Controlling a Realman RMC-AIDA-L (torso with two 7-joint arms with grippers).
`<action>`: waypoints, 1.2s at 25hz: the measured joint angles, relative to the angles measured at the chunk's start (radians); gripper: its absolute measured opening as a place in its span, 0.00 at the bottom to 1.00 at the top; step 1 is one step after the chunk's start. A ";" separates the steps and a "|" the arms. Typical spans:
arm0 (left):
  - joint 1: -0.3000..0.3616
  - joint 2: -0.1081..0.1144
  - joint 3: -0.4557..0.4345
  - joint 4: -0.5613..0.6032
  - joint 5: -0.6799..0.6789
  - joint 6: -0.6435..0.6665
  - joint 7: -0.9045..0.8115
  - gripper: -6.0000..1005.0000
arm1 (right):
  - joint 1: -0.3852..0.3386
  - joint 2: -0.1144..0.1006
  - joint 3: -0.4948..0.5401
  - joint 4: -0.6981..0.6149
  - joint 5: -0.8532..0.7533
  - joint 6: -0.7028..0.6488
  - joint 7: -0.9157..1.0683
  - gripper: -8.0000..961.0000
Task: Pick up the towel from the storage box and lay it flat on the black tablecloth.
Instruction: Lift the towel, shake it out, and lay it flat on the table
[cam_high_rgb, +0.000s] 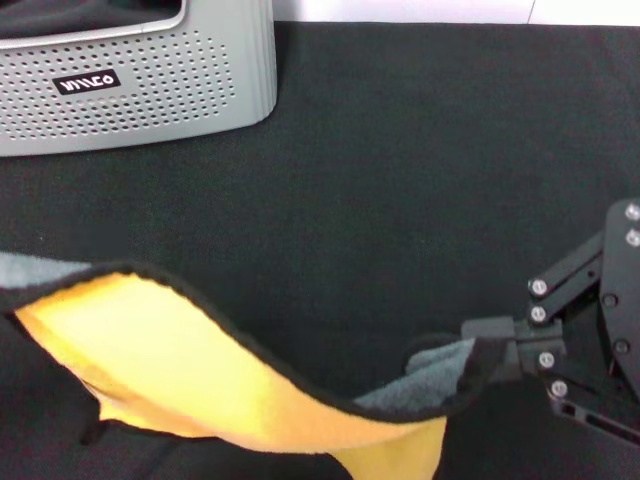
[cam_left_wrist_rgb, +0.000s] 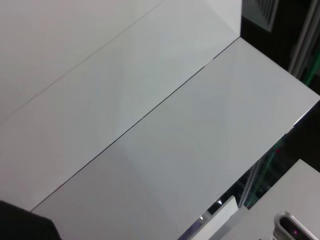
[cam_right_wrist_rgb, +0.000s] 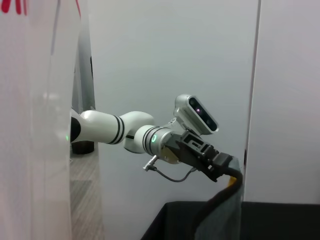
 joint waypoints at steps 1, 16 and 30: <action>0.011 -0.001 0.004 0.005 0.000 0.000 0.000 0.02 | -0.010 -0.001 -0.003 0.000 0.001 0.001 0.000 0.02; -0.310 -0.011 -0.080 -0.385 0.206 -0.009 0.118 0.02 | 0.056 -0.002 0.035 0.263 -0.202 -0.088 -0.023 0.02; -0.469 -0.028 -0.177 -0.471 0.325 -0.152 0.129 0.02 | 0.271 0.001 0.137 0.595 -0.373 -0.164 -0.049 0.03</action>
